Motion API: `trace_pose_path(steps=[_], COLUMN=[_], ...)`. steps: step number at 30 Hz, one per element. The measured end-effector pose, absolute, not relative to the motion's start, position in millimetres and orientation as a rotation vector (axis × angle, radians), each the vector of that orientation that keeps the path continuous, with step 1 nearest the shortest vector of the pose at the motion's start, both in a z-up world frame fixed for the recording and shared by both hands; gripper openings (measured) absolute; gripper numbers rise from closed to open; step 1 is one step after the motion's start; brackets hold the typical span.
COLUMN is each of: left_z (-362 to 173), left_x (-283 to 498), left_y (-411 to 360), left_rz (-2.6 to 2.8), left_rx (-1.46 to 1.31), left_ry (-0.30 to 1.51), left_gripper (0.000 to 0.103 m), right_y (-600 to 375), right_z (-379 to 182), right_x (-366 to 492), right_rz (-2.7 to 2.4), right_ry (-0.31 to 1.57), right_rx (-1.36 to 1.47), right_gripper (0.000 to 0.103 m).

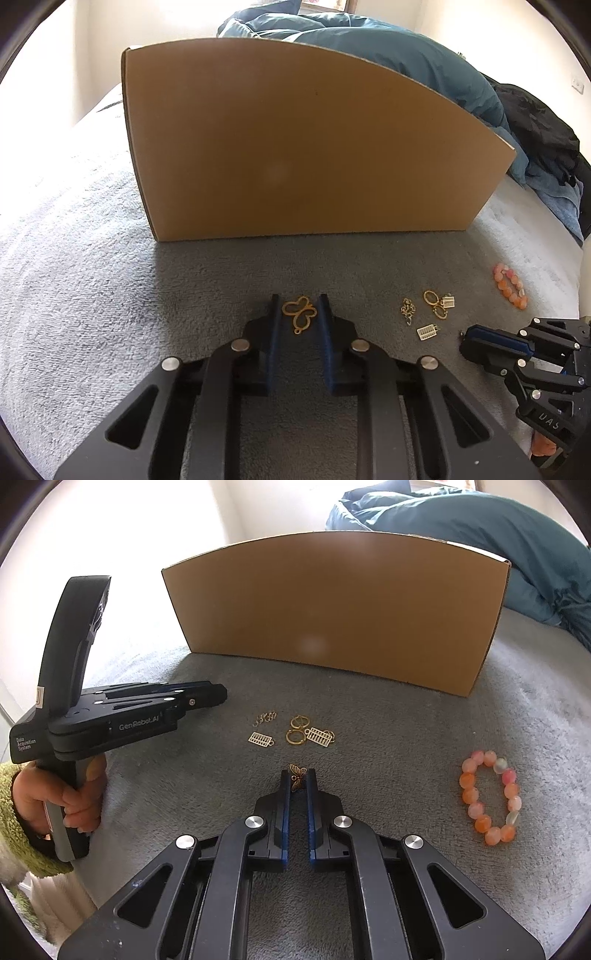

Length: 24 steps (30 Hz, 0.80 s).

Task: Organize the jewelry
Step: 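Carry both held charms over the cardboard box and open both grippers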

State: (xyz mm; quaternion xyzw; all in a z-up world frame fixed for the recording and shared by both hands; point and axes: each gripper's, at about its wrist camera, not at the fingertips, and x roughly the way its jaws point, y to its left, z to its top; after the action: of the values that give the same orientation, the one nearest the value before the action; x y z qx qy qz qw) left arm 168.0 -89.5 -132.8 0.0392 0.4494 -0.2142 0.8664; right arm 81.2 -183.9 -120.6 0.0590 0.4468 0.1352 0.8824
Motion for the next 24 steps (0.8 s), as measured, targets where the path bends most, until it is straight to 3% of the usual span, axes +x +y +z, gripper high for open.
trace_pose_path(steps=[24], left_z=[-90], left_x=[131], left_y=[-43], left_rz=[-0.442], left_rx=[0.053], left_ry=[0.852], left_gripper=[0.018], right_y=[-198], right_z=[-76], right_x=[50], right_rz=[0.269], right_ry=[0.843], right_rx=[0.112], right_gripper=[0.006])
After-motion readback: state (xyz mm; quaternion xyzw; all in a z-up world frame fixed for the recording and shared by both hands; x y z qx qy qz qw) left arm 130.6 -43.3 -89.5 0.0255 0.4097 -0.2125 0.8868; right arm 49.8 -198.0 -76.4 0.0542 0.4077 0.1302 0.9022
